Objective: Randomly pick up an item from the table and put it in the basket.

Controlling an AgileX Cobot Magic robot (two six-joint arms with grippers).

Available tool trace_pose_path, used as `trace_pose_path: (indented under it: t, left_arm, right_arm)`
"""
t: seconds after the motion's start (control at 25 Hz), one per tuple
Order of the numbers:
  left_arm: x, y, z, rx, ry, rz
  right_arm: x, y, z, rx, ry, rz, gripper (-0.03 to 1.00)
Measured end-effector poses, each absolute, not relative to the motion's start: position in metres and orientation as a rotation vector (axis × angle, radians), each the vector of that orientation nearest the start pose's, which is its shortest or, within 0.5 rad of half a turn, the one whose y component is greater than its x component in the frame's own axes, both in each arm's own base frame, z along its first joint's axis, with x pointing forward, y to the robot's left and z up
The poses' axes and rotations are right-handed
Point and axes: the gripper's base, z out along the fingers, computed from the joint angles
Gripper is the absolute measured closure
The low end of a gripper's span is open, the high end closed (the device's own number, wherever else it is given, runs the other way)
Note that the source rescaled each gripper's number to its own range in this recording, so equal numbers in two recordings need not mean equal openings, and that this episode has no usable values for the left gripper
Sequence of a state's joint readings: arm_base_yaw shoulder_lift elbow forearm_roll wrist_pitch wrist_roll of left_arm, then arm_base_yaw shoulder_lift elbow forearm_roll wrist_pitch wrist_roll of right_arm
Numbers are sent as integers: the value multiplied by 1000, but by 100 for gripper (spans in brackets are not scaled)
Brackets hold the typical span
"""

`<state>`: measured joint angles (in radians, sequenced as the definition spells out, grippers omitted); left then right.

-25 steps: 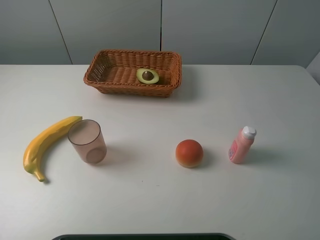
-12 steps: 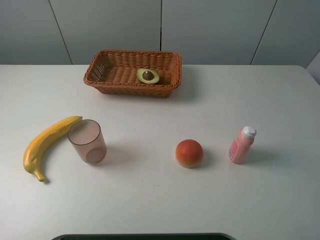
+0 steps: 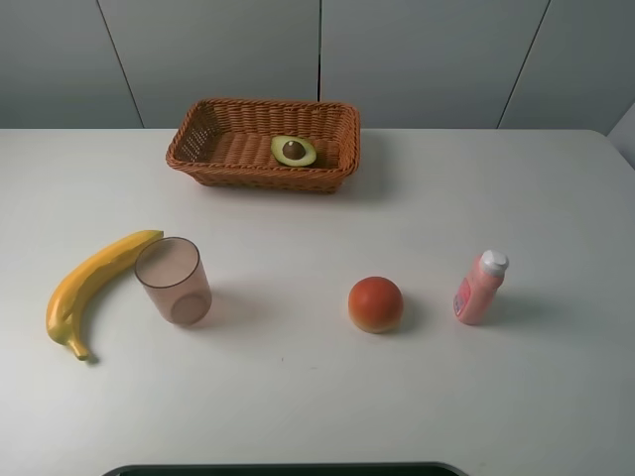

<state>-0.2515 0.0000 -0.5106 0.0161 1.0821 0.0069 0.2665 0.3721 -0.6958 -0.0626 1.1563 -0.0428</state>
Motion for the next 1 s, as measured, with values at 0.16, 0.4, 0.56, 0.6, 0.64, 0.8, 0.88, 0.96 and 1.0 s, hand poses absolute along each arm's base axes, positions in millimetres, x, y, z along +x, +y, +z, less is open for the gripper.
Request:
trace_pose_path:
  t: [0.16,0.4,0.56,0.6,0.64,0.8,0.88,0.96,1.0]
  left_arm:
    - [-6,3,278,264,2041,-132]
    - [-6,3,278,257,2042,-137]
    - [-6,3,278,264,2041,-132]
    - [-6,3,278,264,2041,-132]
    - [-6,3,278,264,2041,-132]
    - [-6,3,278,264,2041,-132]
    - [-6,3,278,264,2041,-132]
    - [-6,3,278,264,2041,-132]
    - [-6,3,278,264,2041,-132]
  right_arm:
    - [23,6,294,-345,2244,121,-3]
    - [6,3,277,-337,2148,149,-3]
    - [-4,0,278,-331,2075,153,-3]
    - [-6,0,278,-329,2062,154,-3]
    - [-7,0,278,-328,2054,155,-3]
    - [-8,-1,278,-331,2045,153,-3]
    - [-8,-1,278,-331,2046,153,-3]
    - [-8,-1,278,-331,2046,153,-3]
    - [-8,-1,278,-331,2046,153,-3]
